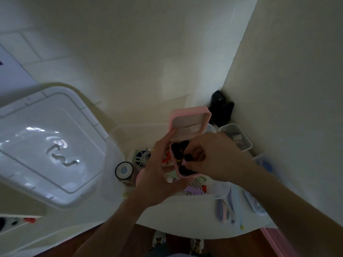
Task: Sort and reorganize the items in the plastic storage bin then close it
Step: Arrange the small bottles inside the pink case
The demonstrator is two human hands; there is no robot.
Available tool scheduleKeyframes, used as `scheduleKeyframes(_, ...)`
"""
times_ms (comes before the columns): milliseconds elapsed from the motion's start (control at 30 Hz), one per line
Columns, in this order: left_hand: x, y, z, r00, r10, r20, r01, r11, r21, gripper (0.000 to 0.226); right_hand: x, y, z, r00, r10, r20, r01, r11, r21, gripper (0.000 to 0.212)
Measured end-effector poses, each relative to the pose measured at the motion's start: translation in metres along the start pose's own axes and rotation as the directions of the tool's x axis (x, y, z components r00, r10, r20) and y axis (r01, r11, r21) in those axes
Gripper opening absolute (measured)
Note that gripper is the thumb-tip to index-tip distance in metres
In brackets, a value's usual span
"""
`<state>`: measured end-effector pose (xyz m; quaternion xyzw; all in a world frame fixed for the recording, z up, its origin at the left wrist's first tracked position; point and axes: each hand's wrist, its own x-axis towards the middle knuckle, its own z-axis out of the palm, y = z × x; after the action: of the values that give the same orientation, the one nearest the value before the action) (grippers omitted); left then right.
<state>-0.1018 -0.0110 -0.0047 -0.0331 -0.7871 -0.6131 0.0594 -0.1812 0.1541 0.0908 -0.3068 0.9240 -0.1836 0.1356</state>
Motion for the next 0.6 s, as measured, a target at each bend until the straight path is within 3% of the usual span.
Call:
scheduleKeyframes(233, -0.002, 0.002, 0.000, 0.999, 0.029, 0.013, -0.029, 1.000, -0.010, 0.109, -0.001, 0.006, 0.003, 0.997, 0.048, -0.052, -0.046, 0.998, 0.051, 0.019)
scheduleKeyframes(367, -0.003, 0.004, -0.003, 1.000, 0.018, 0.009, -0.018, 0.999, -0.038, 0.109, -0.005, 0.024, -0.025, 0.960, 0.111, -0.258, -0.075, 0.986, 0.147, 0.016)
scheduleKeyframes(600, -0.002, 0.007, -0.003, 0.999, 0.020, 0.029, -0.020, 1.000, -0.024, 0.110, -0.005, 0.027, -0.014, 0.976, -0.120, -0.179, 0.133, 0.989, 0.062, 0.022)
